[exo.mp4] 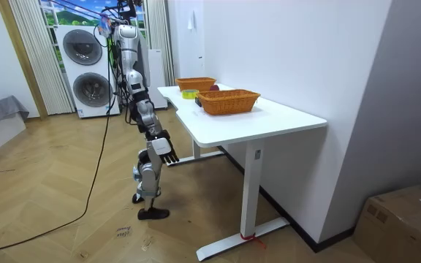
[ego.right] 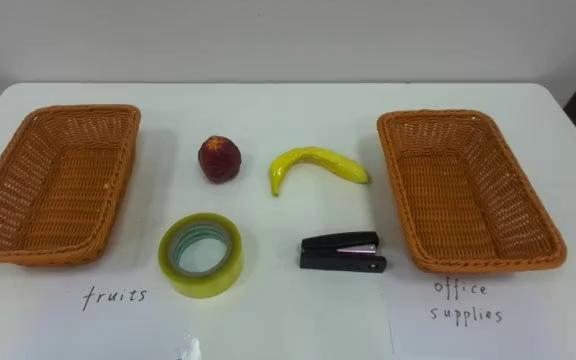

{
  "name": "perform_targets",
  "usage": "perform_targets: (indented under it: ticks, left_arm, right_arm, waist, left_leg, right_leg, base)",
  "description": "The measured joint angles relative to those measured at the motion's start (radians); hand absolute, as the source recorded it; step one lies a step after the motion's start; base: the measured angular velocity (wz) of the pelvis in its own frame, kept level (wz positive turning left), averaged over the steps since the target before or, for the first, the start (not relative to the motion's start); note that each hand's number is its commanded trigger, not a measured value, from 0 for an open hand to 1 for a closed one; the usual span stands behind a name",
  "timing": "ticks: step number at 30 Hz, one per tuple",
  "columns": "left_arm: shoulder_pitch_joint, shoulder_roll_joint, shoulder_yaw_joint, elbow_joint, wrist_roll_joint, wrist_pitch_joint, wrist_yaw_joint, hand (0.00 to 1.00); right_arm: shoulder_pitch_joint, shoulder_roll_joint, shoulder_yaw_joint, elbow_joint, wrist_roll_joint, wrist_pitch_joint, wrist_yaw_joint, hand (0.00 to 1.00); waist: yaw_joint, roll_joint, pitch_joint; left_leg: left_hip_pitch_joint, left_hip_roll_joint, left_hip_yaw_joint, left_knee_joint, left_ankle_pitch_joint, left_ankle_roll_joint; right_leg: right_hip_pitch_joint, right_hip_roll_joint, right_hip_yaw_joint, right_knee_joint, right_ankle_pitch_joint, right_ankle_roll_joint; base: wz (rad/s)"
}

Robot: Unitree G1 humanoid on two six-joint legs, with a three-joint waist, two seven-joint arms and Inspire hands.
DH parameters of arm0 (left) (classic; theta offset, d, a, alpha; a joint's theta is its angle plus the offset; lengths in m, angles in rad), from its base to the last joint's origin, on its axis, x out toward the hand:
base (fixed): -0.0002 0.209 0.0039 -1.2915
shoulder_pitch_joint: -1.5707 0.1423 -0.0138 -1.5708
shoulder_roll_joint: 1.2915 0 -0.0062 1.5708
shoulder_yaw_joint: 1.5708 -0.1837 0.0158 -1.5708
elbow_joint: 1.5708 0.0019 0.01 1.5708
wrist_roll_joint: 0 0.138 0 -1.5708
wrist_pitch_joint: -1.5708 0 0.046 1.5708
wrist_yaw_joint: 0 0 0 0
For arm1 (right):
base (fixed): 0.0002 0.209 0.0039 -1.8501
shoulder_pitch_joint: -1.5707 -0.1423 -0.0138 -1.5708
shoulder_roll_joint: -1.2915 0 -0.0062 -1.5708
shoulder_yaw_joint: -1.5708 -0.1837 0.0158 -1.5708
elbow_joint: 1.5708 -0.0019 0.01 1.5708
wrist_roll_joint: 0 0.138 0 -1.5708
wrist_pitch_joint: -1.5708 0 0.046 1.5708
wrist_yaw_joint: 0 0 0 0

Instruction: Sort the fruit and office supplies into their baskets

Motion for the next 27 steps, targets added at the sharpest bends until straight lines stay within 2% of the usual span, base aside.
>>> perform_targets:
  ticks: [10,19,25,27]
  left_arm:
    - [-0.004,-0.001,-0.005,-0.027,0.115,0.0,0.054,0.0]
    - [-0.014,0.0,-0.004,-0.035,0.115,-0.006,0.079,0.0]
    - [-0.011,-0.001,-0.004,-0.029,0.114,-0.006,0.08,0.0]
    - [-0.01,-0.001,-0.002,-0.028,0.116,-0.005,0.08,0.0]
  right_arm:
    - [0.012,0.0,0.004,-0.002,0.022,-0.004,-0.01,0.0]
    - [0.022,0.0,-0.009,0.0,0.038,-0.013,-0.014,0.0]
    - [0.046,0.0,-0.013,0.017,0.105,-0.013,-0.017,0.0]
    - [0.06,0.001,-0.053,0.022,0.112,-0.009,-0.018,0.0]
  waist:
    - [-0.007,-0.001,-0.0018]
    - [-0.006,-0.005,-0.0015]
    - [-0.008,-0.005,-0.0009]
    - [-0.011,-0.005,-0.0006]
  left_leg:
    - [-0.007,-0.001,-0.006,0.004,0.0,0.0]
    - [-0.009,-0.001,-0.005,0.005,0.0,0.0]
    - [0.012,-0.001,-0.004,-0.001,0.0,0.0]
    - [0.021,-0.002,-0.004,-0.009,0.0,0.0]
  right_leg:
    - [0.002,-0.001,0.001,0.002,0.0,0.0]
    - [0.0,0.001,0.007,0.002,0.0,0.0]
    - [0.013,0.001,0.01,0.0,-0.001,0.001]
    - [0.018,0.001,0.012,0.001,-0.001,0.001]
  base:
    - [0.01]
    - [0.0]
    - [0.0]
    - [0.0]
